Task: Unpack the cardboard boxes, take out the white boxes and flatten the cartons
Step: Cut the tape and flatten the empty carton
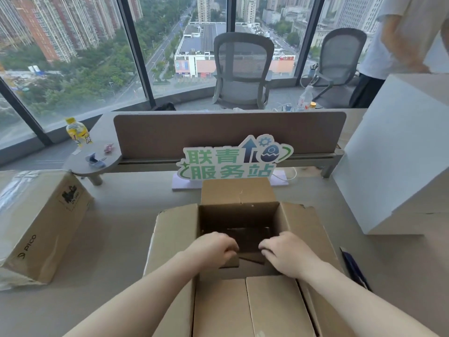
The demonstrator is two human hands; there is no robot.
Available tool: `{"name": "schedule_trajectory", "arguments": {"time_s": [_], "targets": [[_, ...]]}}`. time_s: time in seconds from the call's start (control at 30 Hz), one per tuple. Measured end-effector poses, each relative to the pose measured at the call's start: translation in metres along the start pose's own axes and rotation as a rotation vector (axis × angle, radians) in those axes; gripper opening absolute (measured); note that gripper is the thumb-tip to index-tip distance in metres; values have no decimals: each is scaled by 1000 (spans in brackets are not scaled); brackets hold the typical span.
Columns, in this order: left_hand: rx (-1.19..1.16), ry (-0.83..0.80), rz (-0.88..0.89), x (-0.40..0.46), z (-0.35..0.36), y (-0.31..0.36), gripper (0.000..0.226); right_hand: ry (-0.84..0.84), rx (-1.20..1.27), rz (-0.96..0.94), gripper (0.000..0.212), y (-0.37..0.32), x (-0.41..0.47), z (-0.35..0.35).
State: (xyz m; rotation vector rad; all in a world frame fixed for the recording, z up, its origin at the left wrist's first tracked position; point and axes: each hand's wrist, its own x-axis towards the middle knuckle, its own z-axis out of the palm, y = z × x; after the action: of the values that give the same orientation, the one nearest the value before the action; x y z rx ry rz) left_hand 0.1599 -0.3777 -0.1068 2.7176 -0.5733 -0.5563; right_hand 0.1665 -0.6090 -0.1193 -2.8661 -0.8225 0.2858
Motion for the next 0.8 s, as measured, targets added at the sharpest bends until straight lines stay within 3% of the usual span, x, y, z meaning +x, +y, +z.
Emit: {"name": "schedule_trajectory", "arguments": {"time_s": [0.07,0.13,0.3,0.47,0.63,0.77,0.8], "targets": [[-5,-221,-37,-5,8,10,33,-229,-143,-2,44,-16,-10,-6],[-60,-295,-87,-11,16,15,38,-295,-132,45,50,-30,-18,-11],[-111,-157,-92,-29,4,28,40,-99,209,229,54,-35,-44,-29],[-293,7,-140,-69,-22,45,54,40,554,275,57,-32,-79,-56],[-403,6,-240,-121,-27,73,55,-122,867,176,60,-35,-127,-67],[-408,-168,-306,-165,-2,105,22,-287,871,75,49,-38,-168,-53],[-394,-213,-323,-172,9,117,22,-317,839,58,41,-39,-176,-47]]}}
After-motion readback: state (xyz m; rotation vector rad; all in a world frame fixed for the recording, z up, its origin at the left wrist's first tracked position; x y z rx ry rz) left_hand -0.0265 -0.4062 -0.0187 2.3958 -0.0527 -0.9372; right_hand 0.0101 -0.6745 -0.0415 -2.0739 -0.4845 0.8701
